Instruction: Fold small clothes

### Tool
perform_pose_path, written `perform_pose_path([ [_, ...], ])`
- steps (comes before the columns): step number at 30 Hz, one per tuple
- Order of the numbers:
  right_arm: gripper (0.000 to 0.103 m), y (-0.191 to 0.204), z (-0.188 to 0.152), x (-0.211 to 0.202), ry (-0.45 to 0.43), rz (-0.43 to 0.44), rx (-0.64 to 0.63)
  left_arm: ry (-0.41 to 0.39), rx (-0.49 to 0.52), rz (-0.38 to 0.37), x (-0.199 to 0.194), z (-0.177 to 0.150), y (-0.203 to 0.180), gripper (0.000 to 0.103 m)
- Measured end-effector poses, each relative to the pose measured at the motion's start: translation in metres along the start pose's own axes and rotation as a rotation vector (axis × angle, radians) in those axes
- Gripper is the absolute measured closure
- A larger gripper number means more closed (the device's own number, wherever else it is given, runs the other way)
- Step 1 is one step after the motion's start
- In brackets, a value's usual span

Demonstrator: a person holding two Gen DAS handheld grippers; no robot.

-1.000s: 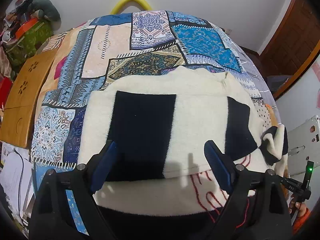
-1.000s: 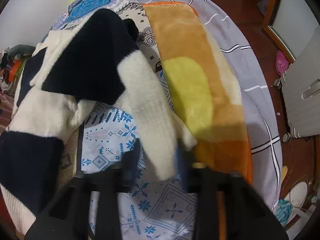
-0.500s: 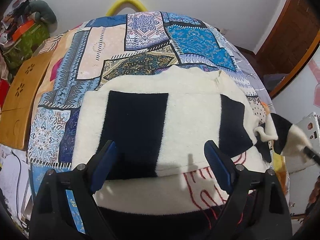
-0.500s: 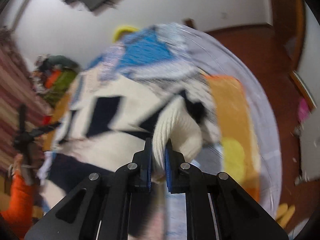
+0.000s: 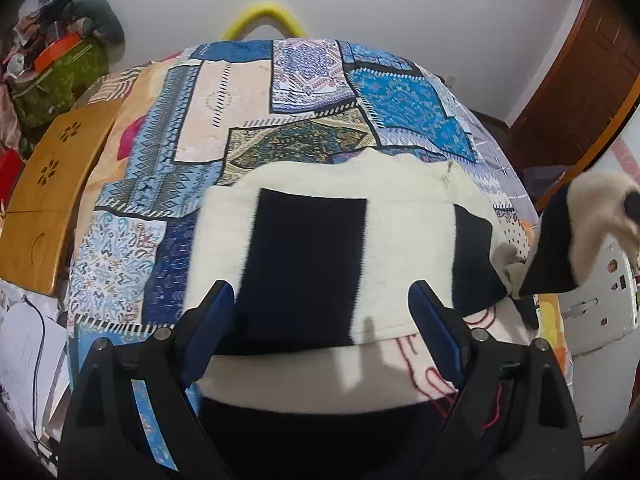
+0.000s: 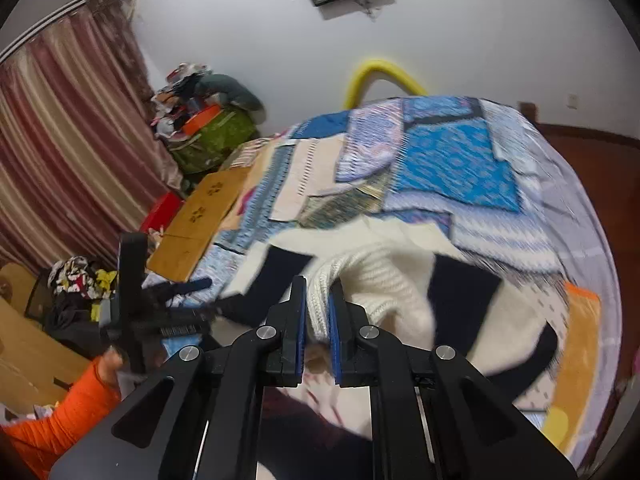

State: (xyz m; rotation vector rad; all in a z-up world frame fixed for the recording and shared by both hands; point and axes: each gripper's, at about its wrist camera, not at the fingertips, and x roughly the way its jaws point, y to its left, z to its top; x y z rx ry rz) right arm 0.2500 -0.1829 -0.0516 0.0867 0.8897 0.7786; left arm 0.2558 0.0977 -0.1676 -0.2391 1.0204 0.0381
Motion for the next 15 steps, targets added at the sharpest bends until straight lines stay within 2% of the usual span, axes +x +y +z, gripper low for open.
perform_pose_path([
  [3, 0.094, 0.016, 0.021, 0.025, 0.014, 0.039, -0.002, -0.007, -0.012, 0.000, -0.004, -0.003, 0.012, 0.014],
  [8, 0.094, 0.039, 0.036, 0.061, 0.062, 0.069, -0.016, -0.011, -0.024, 0.018, -0.004, -0.006, 0.029, 0.014],
  [13, 0.090, 0.055, 0.033, 0.088, 0.110, 0.038, -0.061, 0.002, -0.040, 0.015, 0.000, -0.009, 0.040, 0.014],
  [15, 0.082, 0.056, 0.034, 0.095, 0.137, 0.044, -0.053, 0.004, -0.042, 0.011, 0.001, -0.011, 0.041, 0.014],
])
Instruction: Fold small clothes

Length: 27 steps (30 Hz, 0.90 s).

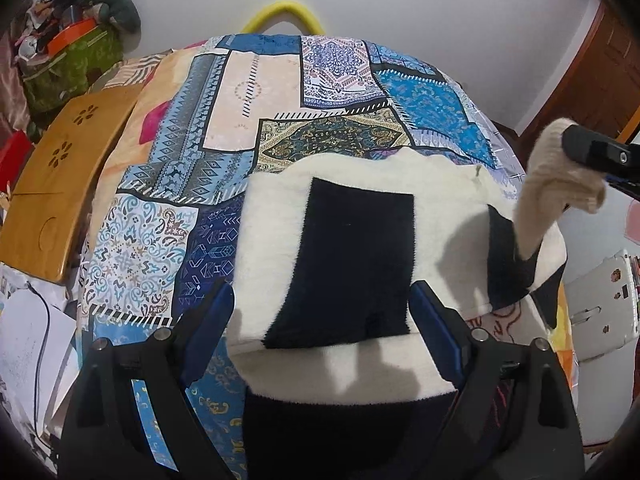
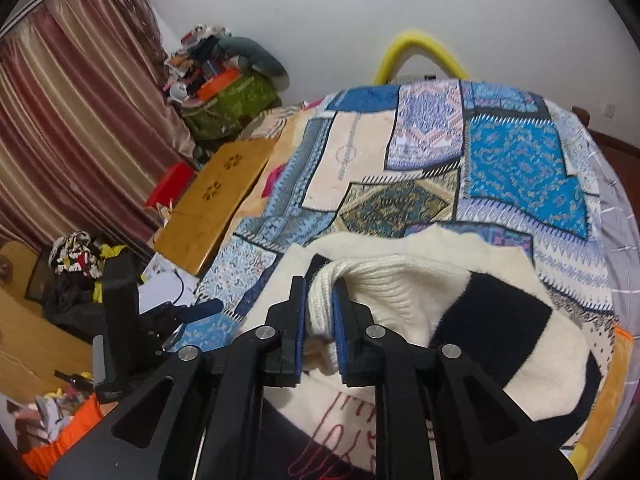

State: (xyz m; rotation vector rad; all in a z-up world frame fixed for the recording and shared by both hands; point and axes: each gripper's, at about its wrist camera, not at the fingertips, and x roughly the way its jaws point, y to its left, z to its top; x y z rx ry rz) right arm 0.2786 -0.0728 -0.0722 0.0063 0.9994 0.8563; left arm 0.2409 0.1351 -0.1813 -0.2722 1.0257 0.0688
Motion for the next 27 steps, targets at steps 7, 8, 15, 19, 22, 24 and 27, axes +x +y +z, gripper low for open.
perform_pose_path([
  [7, 0.036, -0.002, 0.002, -0.010, -0.016, -0.056, -0.008, 0.017, 0.032, 0.001, 0.005, -0.004, -0.008, 0.014],
  [8, 0.036, -0.004, 0.001, -0.015, -0.022, -0.076, -0.020, 0.020, 0.039, 0.000, 0.006, -0.004, -0.011, 0.014],
  [15, 0.035, -0.027, -0.012, -0.046, -0.074, -0.249, -0.107, 0.037, 0.054, -0.042, 0.017, 0.006, -0.031, 0.014],
  [19, 0.034, -0.054, -0.027, -0.058, -0.068, -0.340, -0.112, 0.068, 0.033, -0.115, 0.030, 0.021, -0.039, 0.014],
  [22, 0.034, -0.082, -0.043, -0.063, -0.041, -0.365, -0.068, 0.099, 0.002, -0.134, 0.045, 0.035, -0.043, 0.014],
  [24, 0.034, -0.104, -0.056, -0.067, -0.025, -0.378, -0.020, 0.128, -0.024, -0.139, 0.058, 0.042, -0.046, 0.014],
  [27, 0.034, -0.128, -0.074, -0.072, -0.012, -0.404, 0.029, 0.164, -0.043, -0.153, 0.076, 0.049, -0.052, 0.014],
])
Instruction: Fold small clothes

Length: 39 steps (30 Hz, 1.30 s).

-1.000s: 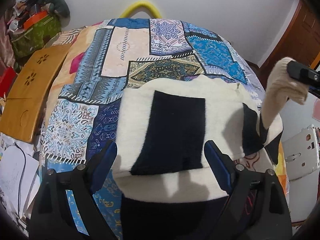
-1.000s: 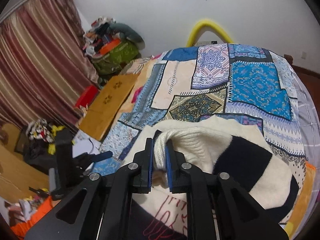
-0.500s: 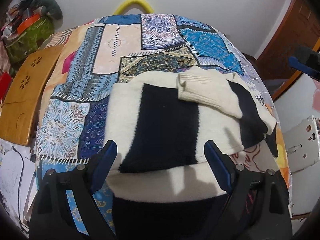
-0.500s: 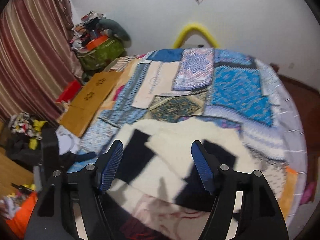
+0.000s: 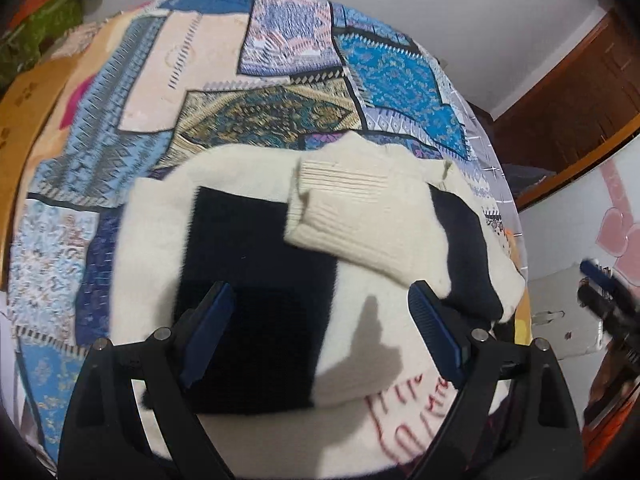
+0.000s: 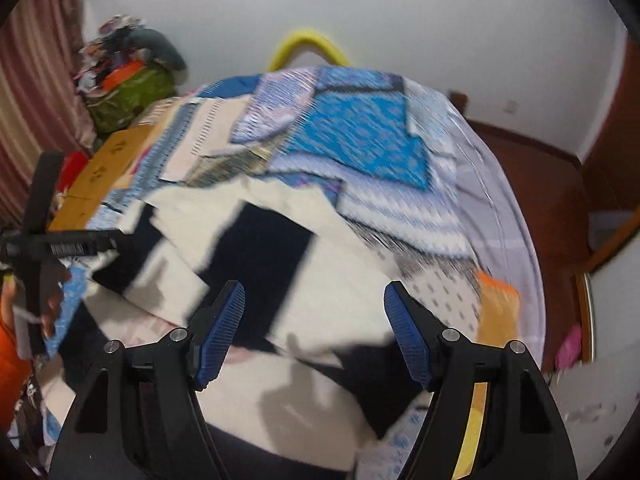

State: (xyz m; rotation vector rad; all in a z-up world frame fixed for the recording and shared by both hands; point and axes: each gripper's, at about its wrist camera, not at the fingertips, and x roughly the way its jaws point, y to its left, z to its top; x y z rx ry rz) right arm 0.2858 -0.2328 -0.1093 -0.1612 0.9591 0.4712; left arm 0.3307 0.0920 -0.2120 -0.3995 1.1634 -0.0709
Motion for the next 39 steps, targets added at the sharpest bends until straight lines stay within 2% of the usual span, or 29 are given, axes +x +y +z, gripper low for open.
perform_pose_path([
  [6, 0.034, -0.036, -0.032, 0.001, 0.021, -0.014, 0.077, 0.059, -0.054, -0.033, 0.031, 0.008, -0.004, 0.014],
  [10, 0.034, -0.053, -0.052, 0.006, 0.023, -0.026, 0.139, 0.033, -0.062, -0.034, 0.038, 0.016, -0.002, 0.015],
  [12, 0.034, -0.058, -0.061, 0.011, 0.031, -0.010, 0.177, 0.022, -0.084, -0.031, 0.041, 0.020, 0.000, 0.019],
  [13, 0.034, -0.061, -0.066, 0.015, 0.042, 0.008, 0.199, 0.013, -0.084, -0.019, 0.041, 0.021, -0.001, 0.028],
  [14, 0.034, -0.063, -0.070, 0.019, 0.053, 0.016, 0.215, 0.000, -0.068, 0.003, 0.040, 0.022, -0.004, 0.045],
  [15, 0.034, -0.064, -0.073, 0.021, 0.057, 0.019, 0.226, -0.010, -0.033, 0.025, 0.040, 0.023, -0.009, 0.052],
  [17, 0.034, -0.066, -0.079, 0.025, 0.060, 0.032, 0.248, -0.030, 0.041, 0.060, 0.036, 0.024, -0.021, 0.078],
  [20, 0.034, -0.071, -0.085, 0.028, 0.063, 0.056, 0.280, -0.054, 0.104, 0.093, 0.028, 0.024, -0.036, 0.089],
  [23, 0.034, -0.075, -0.089, 0.028, 0.059, 0.064, 0.296, -0.119, 0.176, 0.138, 0.010, 0.022, -0.054, 0.090],
  [26, 0.034, -0.076, -0.092, 0.030, 0.064, 0.072, 0.305, -0.175, 0.214, 0.122, -0.020, 0.022, -0.069, 0.090],
  [29, 0.034, -0.075, -0.096, 0.033, 0.069, 0.082, 0.306, -0.188, 0.177, 0.023, -0.049, 0.032, -0.077, 0.090],
  [32, 0.034, -0.074, -0.098, 0.034, 0.070, 0.096, 0.312, -0.235, 0.165, -0.026, -0.078, 0.042, -0.088, 0.091],
  [34, 0.034, -0.073, -0.100, 0.033, 0.064, 0.109, 0.318, -0.287, 0.183, -0.001, -0.096, 0.046, -0.096, 0.091],
  [37, 0.034, -0.073, -0.101, 0.032, 0.065, 0.120, 0.318, -0.375, 0.225, 0.076, -0.121, 0.045, -0.102, 0.091],
  [39, 0.034, -0.072, -0.101, 0.031, 0.066, 0.121, 0.317, -0.394, 0.224, 0.103, -0.131, 0.043, -0.098, 0.091],
])
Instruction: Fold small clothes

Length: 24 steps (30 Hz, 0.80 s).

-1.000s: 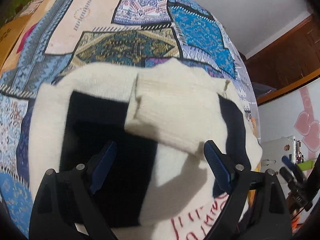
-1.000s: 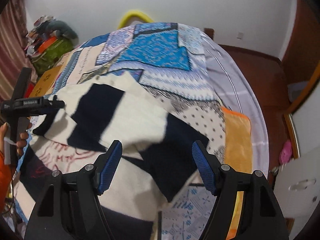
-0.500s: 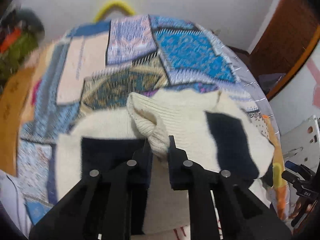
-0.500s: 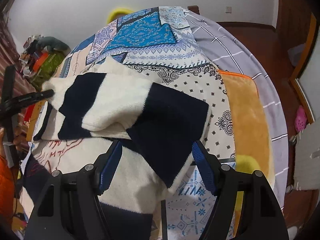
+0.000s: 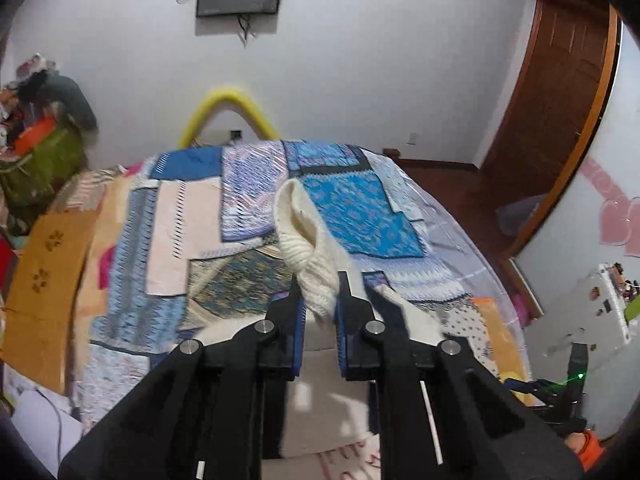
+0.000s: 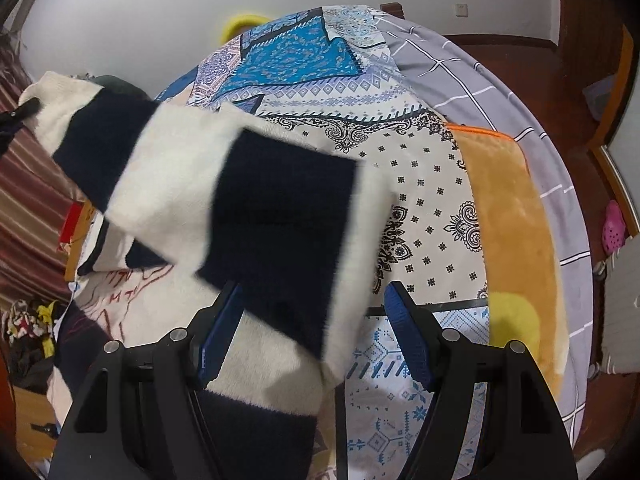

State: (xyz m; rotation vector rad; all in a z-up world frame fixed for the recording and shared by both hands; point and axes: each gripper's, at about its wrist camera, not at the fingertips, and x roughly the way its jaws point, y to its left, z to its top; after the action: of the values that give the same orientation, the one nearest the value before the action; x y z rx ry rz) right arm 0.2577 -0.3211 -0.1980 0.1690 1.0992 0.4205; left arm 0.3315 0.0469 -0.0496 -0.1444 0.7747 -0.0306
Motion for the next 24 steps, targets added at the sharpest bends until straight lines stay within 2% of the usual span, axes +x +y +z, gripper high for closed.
perform_pose_path([
  [4, 0.034, 0.002, 0.000, 0.001, 0.002, 0.006, -0.002, 0.015, -0.008, 0.054, -0.004, -0.011, 0.023, 0.091],
  [8, 0.034, 0.005, 0.000, 0.001, -0.023, 0.006, 0.001, 0.078, -0.017, 0.116, 0.005, -0.039, 0.053, 0.091],
  [15, 0.034, 0.009, 0.005, 0.006, -0.029, -0.003, 0.019, 0.164, -0.076, 0.149, 0.021, -0.090, 0.094, 0.090],
  [17, 0.034, 0.012, 0.004, 0.007, -0.024, -0.005, 0.014, 0.181, -0.066, 0.174, 0.029, -0.102, 0.100, 0.090],
  [24, 0.034, 0.026, 0.001, 0.003, -0.025, -0.017, -0.025, 0.261, -0.067, 0.188, 0.056, -0.142, 0.112, 0.090],
])
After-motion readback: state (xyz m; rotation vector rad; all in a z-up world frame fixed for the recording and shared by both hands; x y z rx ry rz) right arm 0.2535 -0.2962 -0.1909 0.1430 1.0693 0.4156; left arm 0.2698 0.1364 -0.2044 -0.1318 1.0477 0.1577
